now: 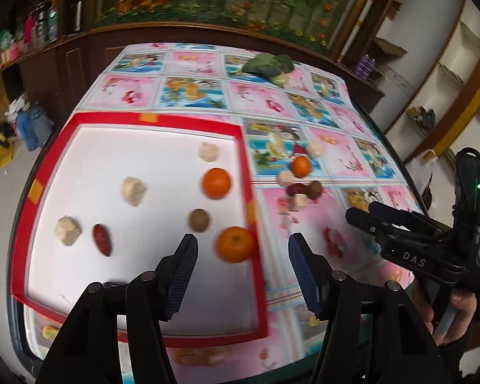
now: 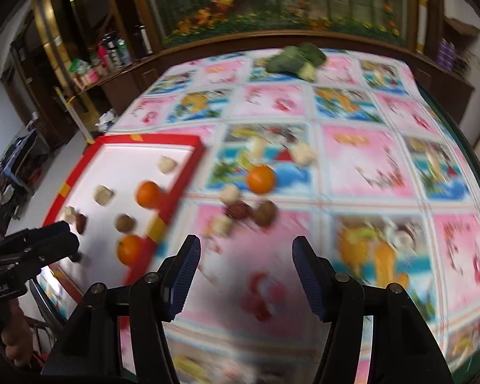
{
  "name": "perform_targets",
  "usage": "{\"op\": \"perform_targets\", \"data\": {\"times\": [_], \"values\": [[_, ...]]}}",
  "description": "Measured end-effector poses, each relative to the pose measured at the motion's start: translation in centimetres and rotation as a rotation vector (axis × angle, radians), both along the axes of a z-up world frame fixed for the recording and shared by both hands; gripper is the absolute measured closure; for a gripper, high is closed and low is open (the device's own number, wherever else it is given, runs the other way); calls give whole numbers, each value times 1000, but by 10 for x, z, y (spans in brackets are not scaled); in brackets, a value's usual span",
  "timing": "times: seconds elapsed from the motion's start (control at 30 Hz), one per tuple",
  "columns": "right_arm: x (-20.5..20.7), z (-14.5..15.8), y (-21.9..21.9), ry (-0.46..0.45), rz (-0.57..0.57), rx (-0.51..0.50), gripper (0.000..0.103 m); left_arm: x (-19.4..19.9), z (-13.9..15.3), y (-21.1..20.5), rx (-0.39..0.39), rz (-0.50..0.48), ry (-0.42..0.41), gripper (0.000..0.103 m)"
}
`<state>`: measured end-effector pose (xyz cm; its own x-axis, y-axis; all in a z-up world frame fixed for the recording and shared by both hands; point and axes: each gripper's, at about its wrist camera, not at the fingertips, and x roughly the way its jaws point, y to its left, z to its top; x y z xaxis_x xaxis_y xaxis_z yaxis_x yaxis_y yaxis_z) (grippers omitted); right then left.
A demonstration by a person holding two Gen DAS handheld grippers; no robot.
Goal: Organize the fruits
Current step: 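Grasp a brown walnut with the right gripper while the left grasps a beige nut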
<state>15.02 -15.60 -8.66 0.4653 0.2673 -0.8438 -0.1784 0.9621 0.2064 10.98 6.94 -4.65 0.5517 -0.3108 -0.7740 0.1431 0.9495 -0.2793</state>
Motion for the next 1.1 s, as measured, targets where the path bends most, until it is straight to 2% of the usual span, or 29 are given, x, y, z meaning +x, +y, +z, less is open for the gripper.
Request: {"op": "perform_targets", "data": {"times": [0.1,0.3,0.47,0.63,0.7,0.73,0.8,0.9,1.1], "values": [[-10,-3,-23,10,-41,-2,41,4,2,-19,19,-18,5,38],[-21,-11,-50,13,-122,-94,41,34,-12,-61,90,-73,50,41],[-29,-20,-55,20,-121,-151,41,74,-34,-99,168,-117,106,58],[-33,-29,-56,39,-123,-212,41,100,-48,-124,221,-137,118,61],[-34,-33,-57,48,-126,-234,41,107,-54,-131,235,-141,115,68],[-34,-34,-57,51,-126,-234,42,111,-58,-133,244,-136,119,76],[-34,-36,-58,57,-127,-233,42,114,-67,-133,227,-128,135,89],[-34,-35,-56,54,-125,-226,42,110,-67,-124,183,-125,123,90],[-29,-31,-46,40,-99,-235,41,71,-42,-83,71,-78,109,89]]}}
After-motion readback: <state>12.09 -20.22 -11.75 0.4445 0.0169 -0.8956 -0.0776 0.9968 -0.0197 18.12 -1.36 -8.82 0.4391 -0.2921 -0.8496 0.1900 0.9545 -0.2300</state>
